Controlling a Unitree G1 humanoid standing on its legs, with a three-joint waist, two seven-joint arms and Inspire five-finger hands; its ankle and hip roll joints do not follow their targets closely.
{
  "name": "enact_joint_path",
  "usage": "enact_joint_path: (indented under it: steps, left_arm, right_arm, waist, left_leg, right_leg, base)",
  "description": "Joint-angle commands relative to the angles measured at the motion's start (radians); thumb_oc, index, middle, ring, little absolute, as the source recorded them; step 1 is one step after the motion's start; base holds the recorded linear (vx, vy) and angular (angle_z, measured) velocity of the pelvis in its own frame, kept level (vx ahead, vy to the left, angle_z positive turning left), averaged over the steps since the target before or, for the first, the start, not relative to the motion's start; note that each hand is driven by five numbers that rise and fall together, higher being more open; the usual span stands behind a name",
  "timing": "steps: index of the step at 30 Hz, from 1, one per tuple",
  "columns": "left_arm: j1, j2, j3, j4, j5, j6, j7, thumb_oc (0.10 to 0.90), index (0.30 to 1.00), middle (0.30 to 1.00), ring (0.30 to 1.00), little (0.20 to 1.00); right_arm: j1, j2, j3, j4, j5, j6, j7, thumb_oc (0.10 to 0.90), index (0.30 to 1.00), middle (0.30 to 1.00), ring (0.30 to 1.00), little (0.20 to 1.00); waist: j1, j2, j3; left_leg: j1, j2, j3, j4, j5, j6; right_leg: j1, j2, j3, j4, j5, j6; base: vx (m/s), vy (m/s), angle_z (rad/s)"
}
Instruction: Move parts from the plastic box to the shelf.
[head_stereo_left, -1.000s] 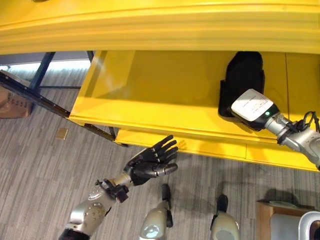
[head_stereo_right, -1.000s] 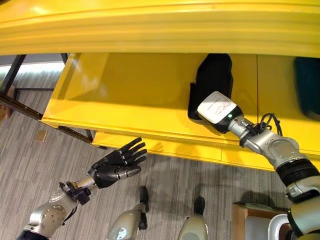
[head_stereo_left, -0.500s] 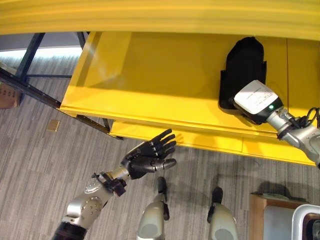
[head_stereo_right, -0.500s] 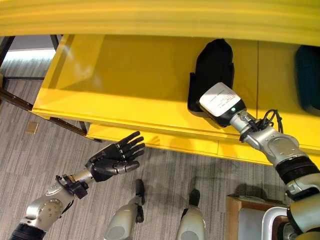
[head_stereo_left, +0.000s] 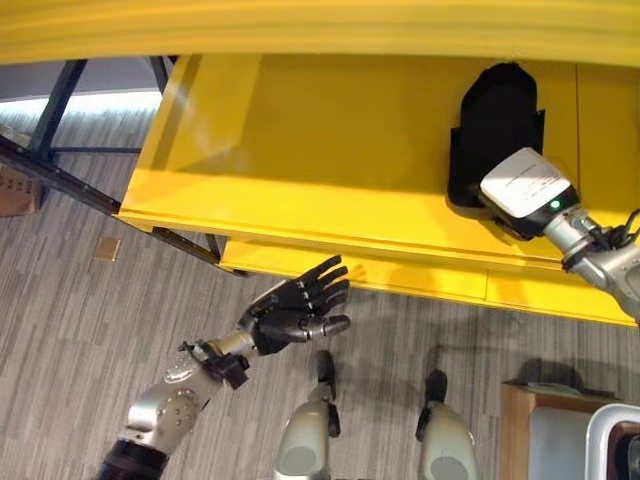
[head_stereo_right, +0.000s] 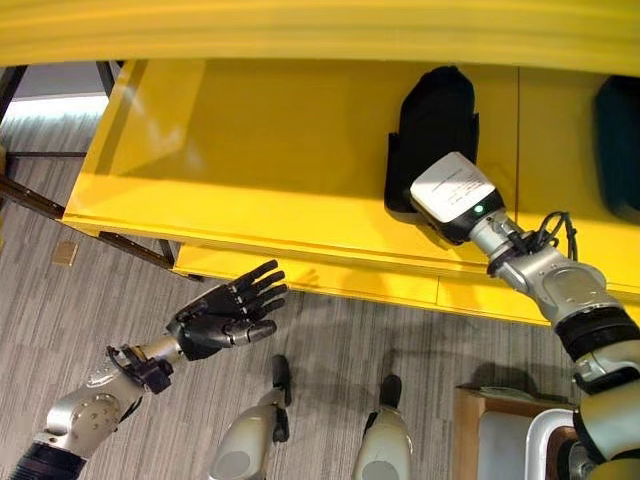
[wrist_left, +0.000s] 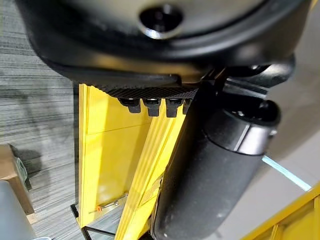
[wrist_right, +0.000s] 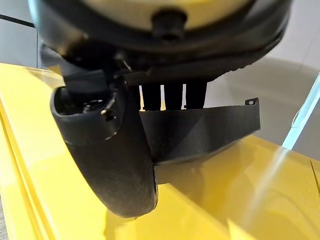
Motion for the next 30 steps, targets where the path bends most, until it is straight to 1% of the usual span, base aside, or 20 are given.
enact_joint_path:
  steps: [1,4,6,18,22,25,30]
  left_arm:
    - [-0.023,-0.005,0.007,-0.134,-0.081,-0.066,-0.025,0.900,1.000,1.000,1.000,1.000]
    - [-0.020,-0.006,0.011,-0.135,-0.080,-0.068,-0.027,0.900,1.000,1.000,1.000,1.000]
    - [-0.018,-0.007,0.013,-0.137,-0.075,-0.075,-0.028,0.900,1.000,1.000,1.000,1.000]
    - [-0.009,-0.013,0.025,-0.135,-0.076,-0.068,-0.046,0.900,1.000,1.000,1.000,1.000]
    - [-0.002,-0.019,0.030,-0.137,-0.074,-0.065,-0.050,0.900,1.000,1.000,1.000,1.000]
    - [-0.001,-0.023,0.030,-0.135,-0.070,-0.064,-0.054,0.900,1.000,1.000,1.000,1.000]
    - [0.009,-0.028,0.034,-0.144,-0.073,-0.056,-0.056,0.900,1.000,1.000,1.000,1.000]
  right_arm:
    - [-0.148,-0.090,-0.001,0.076,0.049,0.137,0.021,0.900,1.000,1.000,1.000,1.000]
    - [-0.139,-0.084,-0.011,0.079,0.085,0.154,0.047,0.900,1.000,1.000,1.000,1.000]
    - [-0.130,-0.080,-0.022,0.084,0.095,0.153,0.054,0.900,1.000,1.000,1.000,1.000]
    - [-0.099,-0.074,-0.023,0.091,0.086,0.150,0.089,0.900,1.000,1.000,1.000,1.000]
    - [-0.077,-0.074,-0.035,0.085,0.086,0.147,0.117,0.900,1.000,1.000,1.000,1.000]
    - [-0.067,-0.072,-0.039,0.079,0.087,0.157,0.135,0.900,1.000,1.000,1.000,1.000]
    - [-0.035,-0.065,-0.068,0.071,0.135,0.180,0.100,0.900,1.000,1.000,1.000,1.000]
  waist:
    - [0.014,0.000,-0.028]
    - [0.013,0.000,-0.031]
    - [0.012,-0.001,-0.030]
    - [0.011,-0.005,-0.040]
    - [0.009,-0.010,-0.045]
    - [0.007,-0.013,-0.047]
    - [0.003,-0.020,-0.058]
  left_leg:
    - [0.002,0.024,-0.016,0.063,-0.110,-0.034]
    - [0.005,0.024,-0.014,0.062,-0.111,-0.033]
    - [0.005,0.023,-0.015,0.063,-0.111,-0.033]
    - [0.019,0.025,-0.012,0.055,-0.111,-0.032]
    - [0.025,0.026,-0.010,0.052,-0.111,-0.032]
    - [0.030,0.026,-0.009,0.051,-0.111,-0.032]
    - [0.044,0.028,-0.008,0.046,-0.114,-0.030]
  right_leg:
    - [-0.045,0.081,-0.006,0.108,-0.138,-0.089]
    - [-0.043,0.081,-0.006,0.105,-0.137,-0.090]
    - [-0.043,0.079,-0.005,0.105,-0.137,-0.089]
    - [-0.030,0.076,-0.002,0.096,-0.133,-0.088]
    - [-0.024,0.075,-0.002,0.093,-0.131,-0.088]
    - [-0.018,0.075,-0.001,0.089,-0.130,-0.088]
    - [-0.003,0.078,0.004,0.073,-0.124,-0.085]
  base:
    - [0.00,0.000,0.00]
    - [0.00,0.000,0.00]
    - [0.00,0.000,0.00]
    - [0.00,0.000,0.00]
    - [0.00,0.000,0.00]
    - [0.00,0.000,0.00]
    - [0.00,0.000,0.00]
